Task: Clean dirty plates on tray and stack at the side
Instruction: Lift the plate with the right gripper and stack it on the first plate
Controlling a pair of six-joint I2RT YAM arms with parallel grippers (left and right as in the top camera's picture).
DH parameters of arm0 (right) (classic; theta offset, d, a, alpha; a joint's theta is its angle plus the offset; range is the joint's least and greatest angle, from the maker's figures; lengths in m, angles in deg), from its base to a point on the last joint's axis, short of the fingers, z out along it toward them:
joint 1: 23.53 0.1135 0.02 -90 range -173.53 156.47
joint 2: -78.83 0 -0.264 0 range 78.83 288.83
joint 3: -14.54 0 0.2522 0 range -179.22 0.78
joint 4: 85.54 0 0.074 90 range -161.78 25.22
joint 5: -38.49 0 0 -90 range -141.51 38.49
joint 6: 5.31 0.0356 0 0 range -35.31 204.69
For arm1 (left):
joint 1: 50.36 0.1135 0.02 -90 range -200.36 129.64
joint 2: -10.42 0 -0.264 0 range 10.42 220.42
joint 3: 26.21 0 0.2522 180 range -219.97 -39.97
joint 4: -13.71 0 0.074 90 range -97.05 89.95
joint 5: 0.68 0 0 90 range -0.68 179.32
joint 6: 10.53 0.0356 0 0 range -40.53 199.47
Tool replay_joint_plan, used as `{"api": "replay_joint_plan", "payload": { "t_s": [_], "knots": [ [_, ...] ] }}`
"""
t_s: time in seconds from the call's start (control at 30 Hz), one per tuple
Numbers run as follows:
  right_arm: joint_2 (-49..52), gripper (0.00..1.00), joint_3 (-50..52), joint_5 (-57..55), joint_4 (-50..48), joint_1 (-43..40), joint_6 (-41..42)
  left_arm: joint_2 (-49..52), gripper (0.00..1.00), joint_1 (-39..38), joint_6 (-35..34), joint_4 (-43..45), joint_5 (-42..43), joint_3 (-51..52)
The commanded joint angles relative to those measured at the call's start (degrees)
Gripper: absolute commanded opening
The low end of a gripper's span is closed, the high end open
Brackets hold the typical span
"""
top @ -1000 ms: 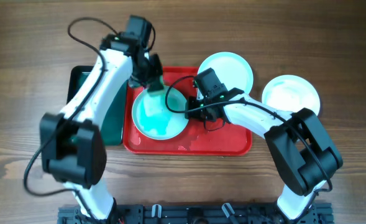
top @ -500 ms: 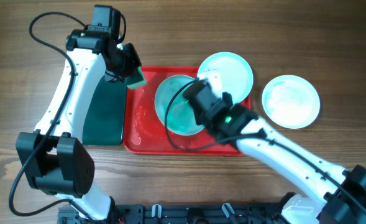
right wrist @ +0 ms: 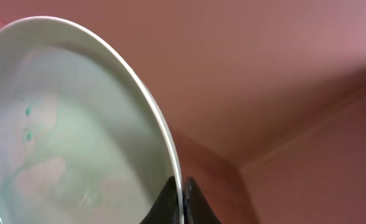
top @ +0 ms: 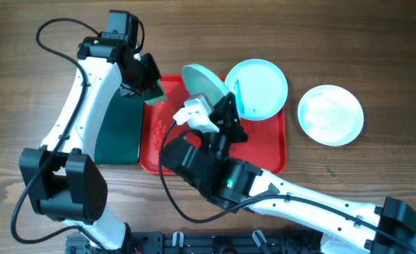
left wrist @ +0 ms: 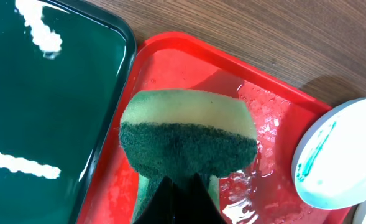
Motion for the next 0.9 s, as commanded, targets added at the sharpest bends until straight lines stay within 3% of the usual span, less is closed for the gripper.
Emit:
{"api": "replay_joint_plan", "payload": {
  "t_s": [0.0, 0.1, 0.2, 0.33, 0.4, 0.43, 0.53, 0.67, 0.77, 0.87],
  "knots": [
    [-0.9, 0.04, -1.0, -3.3, -1.3, 0.2, -4.6, 0.2, 0.04, -0.2, 0.9, 0.2, -0.6, 0.3],
    [-0.9, 0.04, -1.0, -1.3, -1.2, 0.2, -2.4, 0.2, 0.04, -0.2, 0.9, 0.2, -0.6, 0.3],
    [-0.9, 0.04, -1.0, 5.3, 3.6, 0.2, 4.8, 0.2, 0.04, -0.2, 0.9, 0.2, -0.6, 0.3],
    [-1.0, 0.04, -1.0, 27.7, 23.0, -2.2, 28.9, 0.2, 0.04, -0.2, 0.9, 0.2, -0.6, 0.3],
    [-2.4, 0.04, -1.0, 39.6, 27.4, -5.9, 37.2, 0.2, 0.04, -0.2, 0.9, 0.2, -0.5, 0.3],
    [-3.7, 0.04, -1.0, 46.2, 27.5, -8.4, 37.3, 0.2, 0.04, -0.2, 0.9, 0.2, -0.5, 0.3],
    [-9.9, 0.04, -1.0, 64.4, 28.0, -20.6, 36.0, 0.2, 0.04, -0.2, 0.9, 0.2, 0.0, 0.3],
    [-15.7, 0.04, -1.0, 80.1, 30.1, -39.5, 32.0, 0.2, 0.04, -0.2, 0.9, 0.2, 0.3, 0.3],
    [-16.9, 0.04, -0.8, 84.8, 33.4, -58.7, 30.7, 0.2, 0.04, -0.2, 0.9, 0.2, 0.3, 0.3],
    [-16.0, 0.04, 0.7, 84.9, 33.9, -69.7, 30.3, 0.2, 0.04, -0.2, 0.9, 0.2, 0.3, 0.3]
  ]
}}
